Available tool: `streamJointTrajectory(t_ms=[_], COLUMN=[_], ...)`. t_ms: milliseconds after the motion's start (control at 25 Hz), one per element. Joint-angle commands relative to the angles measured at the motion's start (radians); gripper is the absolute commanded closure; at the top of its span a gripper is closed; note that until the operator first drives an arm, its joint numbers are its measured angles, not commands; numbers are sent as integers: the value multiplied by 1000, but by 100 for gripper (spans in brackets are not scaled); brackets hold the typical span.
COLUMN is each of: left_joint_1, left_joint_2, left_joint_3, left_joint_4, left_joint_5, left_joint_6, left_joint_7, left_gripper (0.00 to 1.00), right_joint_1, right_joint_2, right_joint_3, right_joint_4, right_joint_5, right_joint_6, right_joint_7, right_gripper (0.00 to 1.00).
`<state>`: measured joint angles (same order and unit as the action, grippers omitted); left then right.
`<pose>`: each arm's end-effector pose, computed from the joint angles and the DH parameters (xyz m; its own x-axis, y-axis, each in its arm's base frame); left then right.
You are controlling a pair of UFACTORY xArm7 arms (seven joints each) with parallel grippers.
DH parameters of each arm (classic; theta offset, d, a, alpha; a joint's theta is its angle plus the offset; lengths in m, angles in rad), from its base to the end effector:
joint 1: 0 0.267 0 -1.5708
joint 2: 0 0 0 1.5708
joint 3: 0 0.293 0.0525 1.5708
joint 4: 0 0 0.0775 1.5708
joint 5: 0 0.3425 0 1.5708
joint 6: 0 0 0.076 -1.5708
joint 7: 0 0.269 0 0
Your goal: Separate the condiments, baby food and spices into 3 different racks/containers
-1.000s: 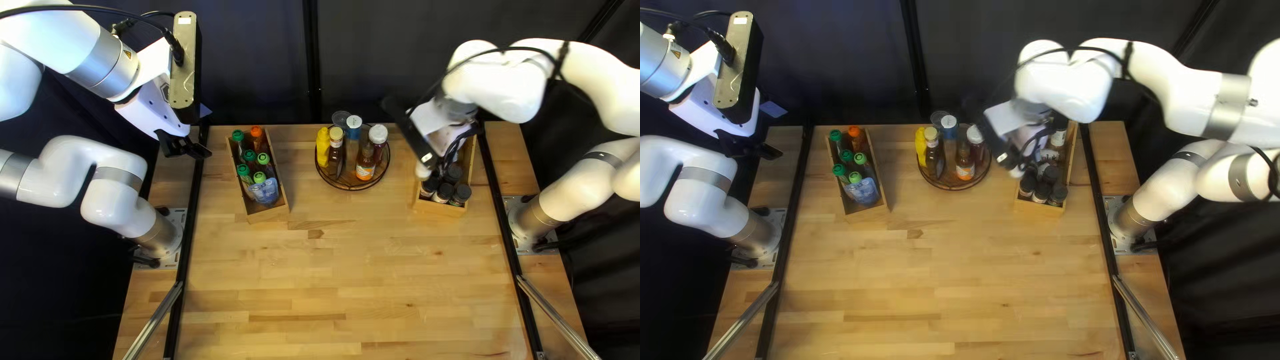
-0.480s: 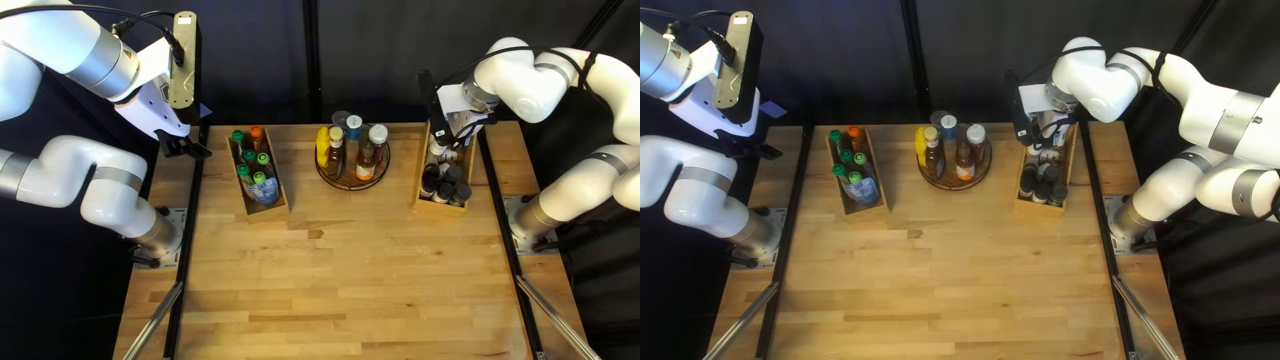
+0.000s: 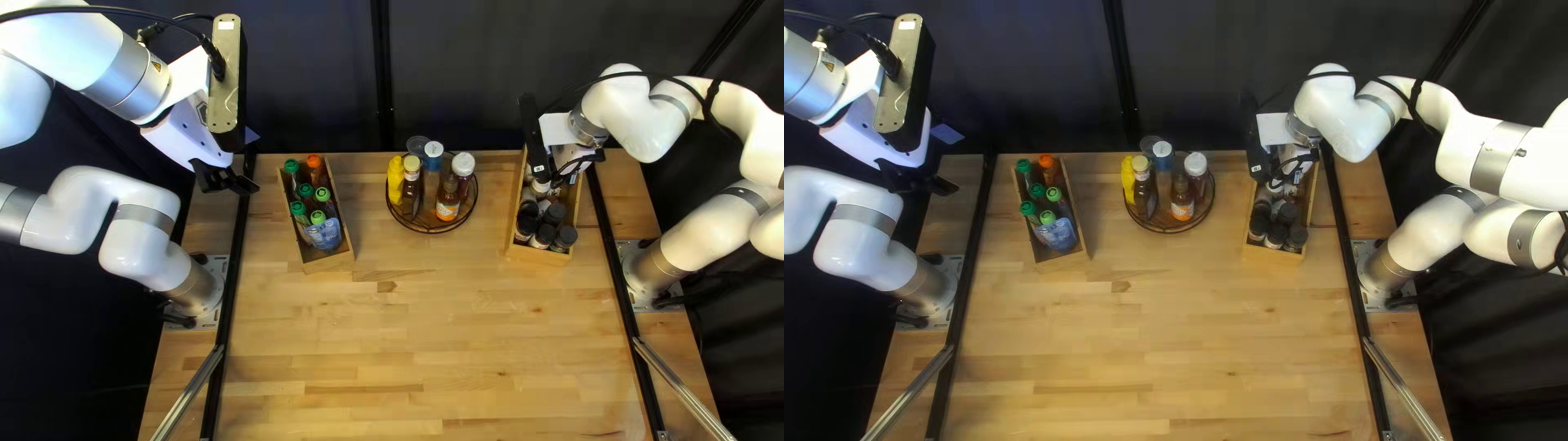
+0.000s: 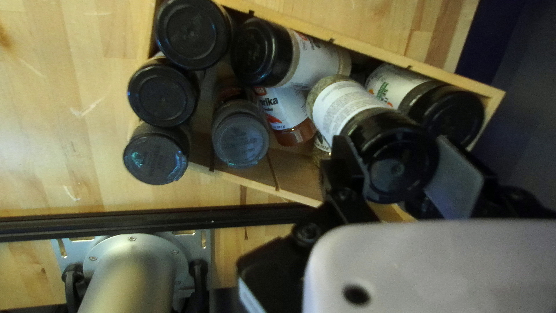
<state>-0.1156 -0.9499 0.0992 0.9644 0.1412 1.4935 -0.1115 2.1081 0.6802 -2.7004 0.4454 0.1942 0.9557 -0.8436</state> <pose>0.2700 0.0365 0.4522 0.9092 0.0804 0.4085 0.0912 -0.9958 -0.0070 0.2532 -0.1915 0.1793 0.9968 0.0782 0.0166 0.0743 -0.9828 0.1689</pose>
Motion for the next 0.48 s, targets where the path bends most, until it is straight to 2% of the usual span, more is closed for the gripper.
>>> streamJointTrajectory(t_ms=[40, 80, 160, 480], left_joint_1=[0, 0, 0, 0], left_joint_2=[0, 0, 0, 0], left_joint_3=[0, 0, 0, 0], left_joint_4=[0, 0, 0, 0], left_joint_5=[0, 0, 0, 0], left_joint_6=[0, 0, 0, 0], left_joint_7=[0, 0, 0, 0], left_gripper=[0, 0, 0, 0], right_joint_1=[2, 4, 11, 42], right_joint_2=[-11, -10, -1, 34], right_joint_3=[-2, -3, -9, -29], right_joint_4=[-14, -14, -15, 4], right_joint_5=[8, 11, 18, 44], right_joint_6=[-14, -12, -2, 48], right_joint_7=[-4, -5, -10, -26], right_gripper=[16, 7, 1, 0])
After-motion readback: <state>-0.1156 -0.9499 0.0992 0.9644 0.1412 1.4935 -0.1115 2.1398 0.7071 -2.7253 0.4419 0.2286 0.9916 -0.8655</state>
